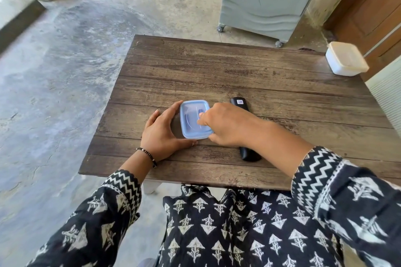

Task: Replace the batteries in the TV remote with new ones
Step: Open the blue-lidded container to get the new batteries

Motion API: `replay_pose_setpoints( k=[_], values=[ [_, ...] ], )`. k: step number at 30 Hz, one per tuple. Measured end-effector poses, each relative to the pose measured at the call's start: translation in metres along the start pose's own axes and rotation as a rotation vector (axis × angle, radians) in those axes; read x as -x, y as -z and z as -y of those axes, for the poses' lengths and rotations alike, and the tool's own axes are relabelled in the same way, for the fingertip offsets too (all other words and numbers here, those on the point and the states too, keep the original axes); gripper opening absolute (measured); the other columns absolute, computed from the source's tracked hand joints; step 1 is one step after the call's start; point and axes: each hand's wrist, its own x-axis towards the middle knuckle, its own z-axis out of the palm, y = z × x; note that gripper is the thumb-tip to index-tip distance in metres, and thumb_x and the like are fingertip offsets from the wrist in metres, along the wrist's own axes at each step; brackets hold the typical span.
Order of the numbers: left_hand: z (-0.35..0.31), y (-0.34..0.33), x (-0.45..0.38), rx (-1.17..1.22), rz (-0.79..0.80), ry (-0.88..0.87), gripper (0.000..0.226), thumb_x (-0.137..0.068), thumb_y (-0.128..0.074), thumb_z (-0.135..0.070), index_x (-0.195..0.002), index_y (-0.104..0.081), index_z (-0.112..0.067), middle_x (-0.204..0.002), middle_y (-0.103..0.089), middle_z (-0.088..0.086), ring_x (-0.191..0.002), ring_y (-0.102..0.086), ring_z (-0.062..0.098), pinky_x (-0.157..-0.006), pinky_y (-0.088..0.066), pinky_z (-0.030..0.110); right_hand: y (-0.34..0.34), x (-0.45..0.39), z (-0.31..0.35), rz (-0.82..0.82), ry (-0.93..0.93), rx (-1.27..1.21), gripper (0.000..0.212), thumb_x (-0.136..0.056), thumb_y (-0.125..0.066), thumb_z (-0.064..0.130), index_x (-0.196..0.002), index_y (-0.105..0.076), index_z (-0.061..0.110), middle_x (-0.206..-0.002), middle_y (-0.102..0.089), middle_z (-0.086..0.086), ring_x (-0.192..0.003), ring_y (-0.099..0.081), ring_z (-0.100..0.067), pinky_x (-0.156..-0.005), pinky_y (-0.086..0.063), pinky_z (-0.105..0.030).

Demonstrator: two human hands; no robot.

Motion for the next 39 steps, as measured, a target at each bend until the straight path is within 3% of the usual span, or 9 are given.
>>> replay_pose_setpoints(
  k=[3,6,11,15,22,24,28,33,39],
  values=[
    [-0.002,0.000,0.000,0.033,-0.005,0.019,0.111,-0.042,-0.063,-0.066,-0.142,-0.028,-0.034,-0.126,-0.041,-0.028,-0.094,-0.009,-0.032,-0.109,-0.003,0.016,-0.007,0.003,0.015,-0.053,-0.033,-0.063,0.025,-0.087,-0.058,0.028,-0.101,-0.059,0.008,-0.106,-0.062,-0.012,-0.101,-0.057,-0.032,-0.080,-0.051,-0.041],
    [0.000,-0.001,0.000,0.023,-0.003,0.020,0.111,-0.040,-0.053,-0.067,-0.142,-0.027,-0.034,-0.140,-0.043,-0.021,-0.105,-0.014,-0.026,-0.110,-0.003,0.015,-0.016,0.002,0.034,-0.179,-0.087,-0.123,0.038,-0.087,-0.057,0.039,-0.108,-0.059,0.008,-0.114,-0.060,-0.010,-0.109,-0.053,-0.030,-0.086,-0.050,-0.042],
    [0.002,-0.002,-0.001,0.029,-0.004,0.032,0.107,-0.041,-0.049,-0.062,-0.142,-0.028,-0.034,-0.142,-0.043,-0.017,-0.104,-0.015,-0.023,-0.110,-0.002,0.015,-0.016,-0.004,0.047,-0.270,-0.120,-0.092,0.023,-0.090,-0.052,0.024,-0.098,-0.062,0.004,-0.099,-0.062,-0.013,-0.097,-0.057,-0.034,-0.069,-0.050,-0.042],
    [-0.001,0.000,0.001,0.054,-0.014,0.041,0.108,-0.040,-0.051,-0.065,-0.141,-0.028,-0.036,-0.142,-0.043,-0.019,-0.098,-0.010,-0.028,-0.112,-0.005,0.017,-0.002,-0.003,0.044,-0.232,-0.150,-0.173,0.027,-0.091,-0.049,0.025,-0.100,-0.061,0.002,-0.102,-0.063,-0.018,-0.096,-0.059,-0.036,-0.073,-0.048,-0.040],
    [-0.001,-0.001,-0.001,0.023,-0.013,0.047,0.101,-0.053,-0.081,-0.051,-0.139,-0.029,-0.040,-0.116,-0.046,-0.032,-0.108,-0.025,-0.017,-0.113,-0.006,0.019,0.022,-0.012,0.025,-0.308,-0.263,-0.342,0.023,-0.091,-0.049,0.021,-0.078,-0.059,0.005,-0.086,-0.065,-0.021,-0.081,-0.060,-0.036,-0.063,-0.036,-0.031],
    [0.001,-0.002,-0.002,0.030,-0.012,0.036,0.100,-0.049,-0.075,-0.057,-0.137,-0.029,-0.042,-0.113,-0.045,-0.034,-0.106,-0.029,-0.020,-0.112,-0.007,0.019,0.030,-0.014,0.013,-0.383,-0.298,-0.462,0.023,-0.088,-0.055,0.023,-0.081,-0.068,0.005,-0.082,-0.069,-0.016,-0.078,-0.062,-0.032,-0.066,-0.045,-0.031],
    [0.004,-0.003,-0.002,0.040,-0.007,0.031,0.098,-0.047,-0.071,-0.060,-0.134,-0.032,-0.041,-0.112,-0.051,-0.030,-0.119,-0.045,-0.007,-0.113,-0.009,0.021,0.047,-0.016,-0.014,-0.578,-0.367,-0.535,0.015,-0.085,-0.062,0.020,-0.089,-0.074,0.012,-0.087,-0.074,-0.006,-0.077,-0.065,-0.019,-0.073,-0.052,-0.032],
    [0.006,-0.003,-0.001,0.026,-0.057,-0.010,0.099,-0.051,-0.073,-0.056,-0.137,-0.033,-0.032,-0.134,-0.051,-0.017,-0.125,-0.039,0.000,-0.113,-0.011,0.020,0.035,-0.037,-0.047,-0.767,-0.465,-0.620,0.011,-0.082,-0.066,0.018,-0.085,-0.075,0.013,-0.082,-0.074,-0.005,-0.069,-0.062,-0.016,-0.069,-0.051,-0.030],
    [0.010,-0.005,-0.002,0.013,-0.052,-0.025,0.103,-0.050,-0.069,-0.062,-0.140,-0.031,-0.030,-0.142,-0.045,-0.015,-0.131,-0.036,0.004,-0.116,-0.014,0.026,-0.024,-0.057,-0.052,-0.583,-0.363,-0.341,0.017,-0.086,-0.059,0.021,-0.085,-0.071,0.009,-0.087,-0.072,-0.008,-0.082,-0.057,-0.026,-0.064,-0.047,-0.032]
  ],
)
